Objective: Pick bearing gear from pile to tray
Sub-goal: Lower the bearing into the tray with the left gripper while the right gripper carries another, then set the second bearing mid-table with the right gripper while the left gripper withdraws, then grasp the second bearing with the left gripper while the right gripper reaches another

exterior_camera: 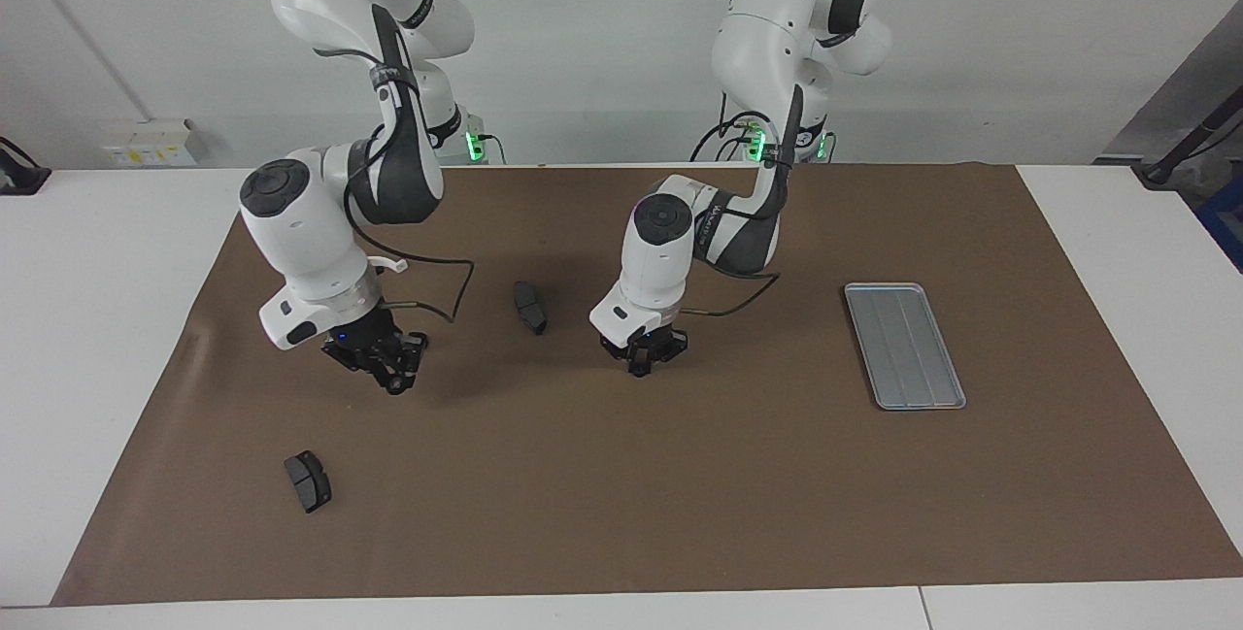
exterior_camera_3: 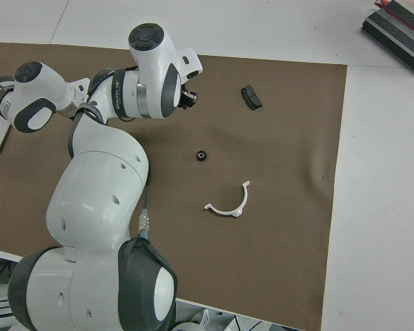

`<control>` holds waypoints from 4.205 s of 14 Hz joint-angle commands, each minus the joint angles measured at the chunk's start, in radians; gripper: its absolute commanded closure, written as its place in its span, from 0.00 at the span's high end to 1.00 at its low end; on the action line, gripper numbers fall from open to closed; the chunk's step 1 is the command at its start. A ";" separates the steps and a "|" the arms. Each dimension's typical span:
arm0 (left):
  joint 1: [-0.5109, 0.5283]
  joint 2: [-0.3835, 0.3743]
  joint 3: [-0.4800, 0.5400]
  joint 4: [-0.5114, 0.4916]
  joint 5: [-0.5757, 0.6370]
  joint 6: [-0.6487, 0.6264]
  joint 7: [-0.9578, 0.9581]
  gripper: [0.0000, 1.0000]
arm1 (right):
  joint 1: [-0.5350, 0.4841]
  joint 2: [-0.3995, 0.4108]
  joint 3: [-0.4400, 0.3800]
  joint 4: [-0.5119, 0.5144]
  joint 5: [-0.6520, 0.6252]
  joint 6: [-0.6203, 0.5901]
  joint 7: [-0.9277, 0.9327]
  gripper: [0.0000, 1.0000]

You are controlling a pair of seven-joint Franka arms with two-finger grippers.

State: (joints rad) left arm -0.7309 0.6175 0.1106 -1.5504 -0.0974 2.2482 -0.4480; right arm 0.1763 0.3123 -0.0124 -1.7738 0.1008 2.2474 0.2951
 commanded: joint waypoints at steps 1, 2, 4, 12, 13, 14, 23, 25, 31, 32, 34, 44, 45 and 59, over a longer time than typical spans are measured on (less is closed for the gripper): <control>-0.010 -0.002 0.007 -0.007 -0.004 -0.004 0.009 0.01 | 0.037 -0.010 0.002 -0.004 0.027 0.003 0.079 0.00; -0.001 -0.004 0.007 0.001 -0.005 -0.012 0.009 0.00 | 0.060 -0.010 0.003 -0.009 0.027 0.021 0.108 0.00; 0.045 -0.004 0.014 0.035 -0.013 -0.062 0.014 0.00 | 0.098 -0.004 0.002 -0.015 0.027 0.049 0.169 0.00; 0.408 -0.051 0.007 0.064 -0.028 -0.163 0.347 0.00 | 0.241 0.039 0.003 -0.038 0.027 0.179 0.375 0.00; 0.451 -0.065 0.007 0.041 -0.034 -0.165 0.421 0.00 | 0.274 0.048 0.002 -0.036 0.024 0.195 0.421 0.00; 0.490 -0.073 0.007 0.021 -0.035 -0.165 0.492 0.00 | 0.307 0.057 0.002 -0.033 0.011 0.202 0.473 0.00; 0.614 -0.174 0.011 -0.197 -0.056 -0.170 0.767 0.00 | 0.422 0.151 0.000 -0.030 -0.090 0.313 0.700 0.12; 0.614 -0.196 0.012 -0.235 -0.056 -0.174 0.773 0.00 | 0.430 0.163 0.000 -0.036 -0.092 0.317 0.700 0.21; 0.605 -0.213 0.012 -0.228 -0.056 -0.170 0.769 0.78 | 0.436 0.185 0.002 -0.045 -0.092 0.365 0.710 0.70; 0.604 -0.217 0.012 -0.211 -0.056 -0.170 0.766 0.79 | 0.436 0.185 0.000 -0.045 -0.092 0.365 0.710 0.95; 0.601 -0.216 0.006 -0.159 -0.067 -0.174 0.750 0.78 | 0.433 0.177 -0.004 -0.045 -0.093 0.354 0.708 1.00; 0.231 -0.199 0.012 -0.057 -0.076 -0.156 0.066 0.72 | 0.146 -0.031 -0.014 -0.045 -0.121 0.029 0.290 1.00; 0.191 -0.196 0.014 -0.056 -0.073 -0.154 0.016 0.69 | 0.114 -0.038 -0.014 -0.047 -0.121 0.003 0.218 1.00; -0.011 -0.027 0.011 0.032 -0.016 -0.028 -0.146 0.66 | -0.074 -0.179 -0.009 -0.505 0.031 0.276 -0.490 1.00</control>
State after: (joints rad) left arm -0.7033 0.5491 0.1047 -1.5304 -0.1337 2.1996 -0.5744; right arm 0.1107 0.1950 -0.0361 -2.1642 0.1051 2.4486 -0.1602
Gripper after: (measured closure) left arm 0.339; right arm 0.000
